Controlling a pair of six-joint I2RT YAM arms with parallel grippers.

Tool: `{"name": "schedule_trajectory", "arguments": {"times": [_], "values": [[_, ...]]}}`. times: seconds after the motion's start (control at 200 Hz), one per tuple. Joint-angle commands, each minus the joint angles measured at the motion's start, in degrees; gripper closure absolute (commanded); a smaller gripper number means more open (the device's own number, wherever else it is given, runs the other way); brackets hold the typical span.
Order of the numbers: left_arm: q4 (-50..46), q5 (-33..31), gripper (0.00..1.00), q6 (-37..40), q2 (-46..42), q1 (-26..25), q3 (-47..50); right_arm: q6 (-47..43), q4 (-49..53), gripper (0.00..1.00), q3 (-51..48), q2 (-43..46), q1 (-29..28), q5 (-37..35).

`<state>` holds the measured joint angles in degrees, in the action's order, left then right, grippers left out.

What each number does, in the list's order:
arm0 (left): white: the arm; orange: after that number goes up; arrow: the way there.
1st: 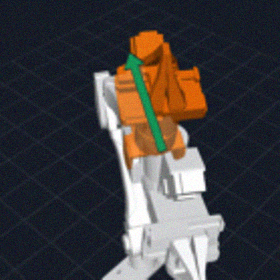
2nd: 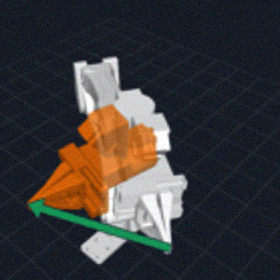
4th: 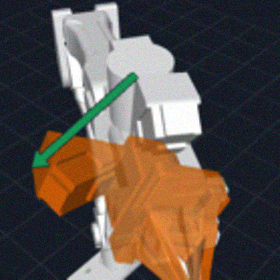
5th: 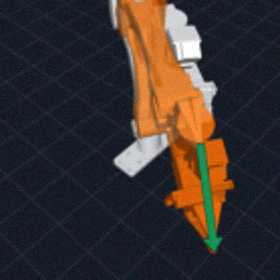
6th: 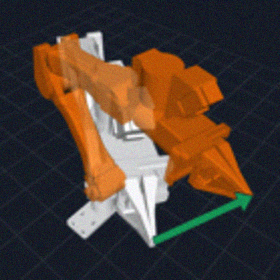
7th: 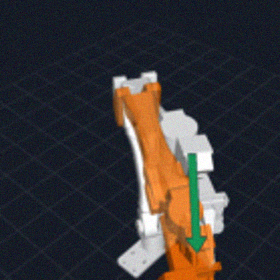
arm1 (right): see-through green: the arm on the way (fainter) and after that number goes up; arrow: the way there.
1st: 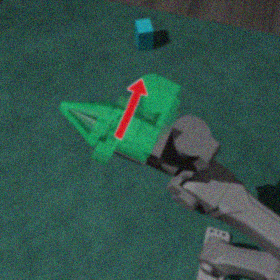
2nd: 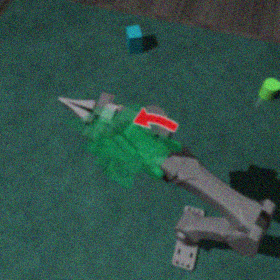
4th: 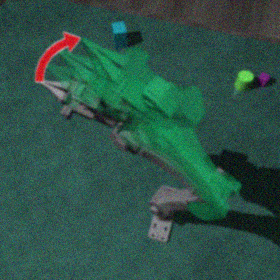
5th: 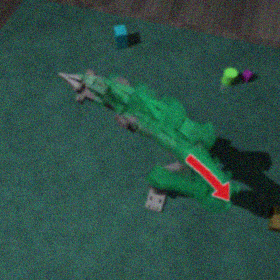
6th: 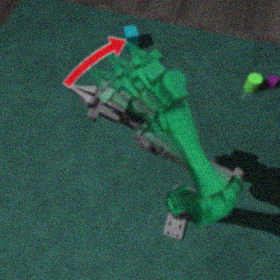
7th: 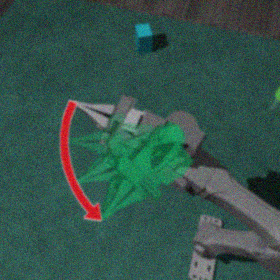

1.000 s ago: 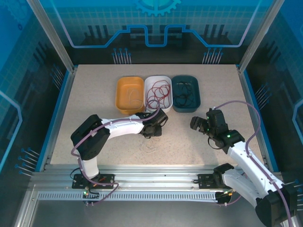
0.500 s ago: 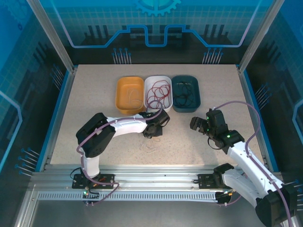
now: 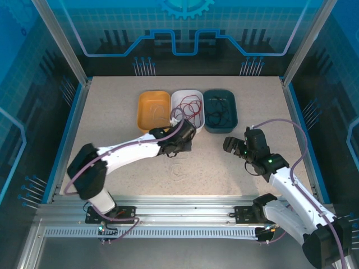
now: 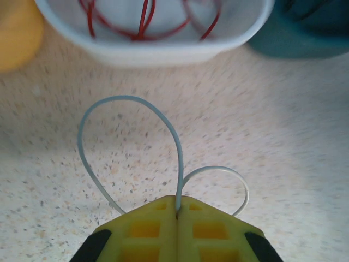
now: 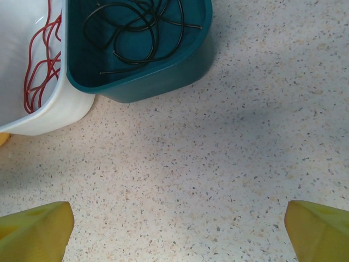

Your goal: Untangle the cables

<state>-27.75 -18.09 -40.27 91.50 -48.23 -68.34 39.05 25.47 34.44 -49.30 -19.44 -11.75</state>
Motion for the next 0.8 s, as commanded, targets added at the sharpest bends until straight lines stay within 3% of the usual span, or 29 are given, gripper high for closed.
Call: {"name": "schedule_trajectory", "arguments": {"times": [0.0,0.245,0.495,0.79], "values": [[-0.83,-3.51,1.0,4.85,-5.92,0.06,0.77,0.67,-0.99,0.0,-0.25,-0.95,-0.5,0.72],[7.98,-4.59,1.0,9.39,-18.62,1.14,6.02,0.59,-2.53,0.0,0.86,-2.79,-2.59,0.4],[5.78,-6.58,1.0,13.52,-26.21,6.75,3.99,0.54,-1.8,0.0,2.96,-4.64,-7.23,-3.5],[14.6,0.62,1.0,19.34,-24.85,20.97,4.12,2.03,-1.28,0.0,5.74,-8.63,-11.51,-5.69]]}}
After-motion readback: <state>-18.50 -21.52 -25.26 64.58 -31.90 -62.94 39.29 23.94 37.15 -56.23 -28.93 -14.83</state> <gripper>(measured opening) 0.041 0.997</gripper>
